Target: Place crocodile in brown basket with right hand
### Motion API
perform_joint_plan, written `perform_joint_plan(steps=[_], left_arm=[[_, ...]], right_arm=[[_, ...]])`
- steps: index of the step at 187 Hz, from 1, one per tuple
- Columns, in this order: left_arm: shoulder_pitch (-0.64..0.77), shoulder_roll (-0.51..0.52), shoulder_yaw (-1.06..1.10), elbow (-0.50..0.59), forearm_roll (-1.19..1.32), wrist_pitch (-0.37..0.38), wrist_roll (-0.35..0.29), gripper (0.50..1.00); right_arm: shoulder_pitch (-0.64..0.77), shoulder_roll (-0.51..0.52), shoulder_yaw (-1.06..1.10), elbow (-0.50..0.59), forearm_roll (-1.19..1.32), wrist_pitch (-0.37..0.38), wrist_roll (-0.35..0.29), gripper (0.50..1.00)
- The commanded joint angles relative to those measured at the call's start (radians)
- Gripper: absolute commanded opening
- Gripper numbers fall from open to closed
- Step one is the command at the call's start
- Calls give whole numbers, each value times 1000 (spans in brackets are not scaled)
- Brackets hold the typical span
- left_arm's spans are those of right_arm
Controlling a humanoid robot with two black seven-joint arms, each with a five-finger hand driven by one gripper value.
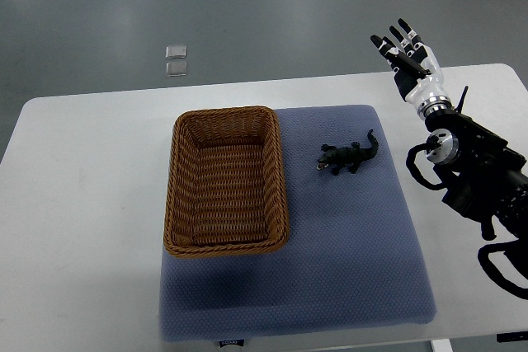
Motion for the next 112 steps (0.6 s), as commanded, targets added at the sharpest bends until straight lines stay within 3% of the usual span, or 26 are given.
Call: perform_joint_plan(steps=[1,21,42,112], left_arm=[[0,0,0,0,0,0,0,1000],[0,0,0,0,0,0,0,1000],[0,0,0,0,0,0,0,1000],[0,0,0,0,0,0,0,1000]], right_arm=[[0,-8,-2,10,-1,-12,-1,932],[-3,-25,-3,58,-1,-21,-1,932],[-6,-60,-3,125,-5,-81,-1,932],[-3,-66,-9,170,-8,-122,-1,932]])
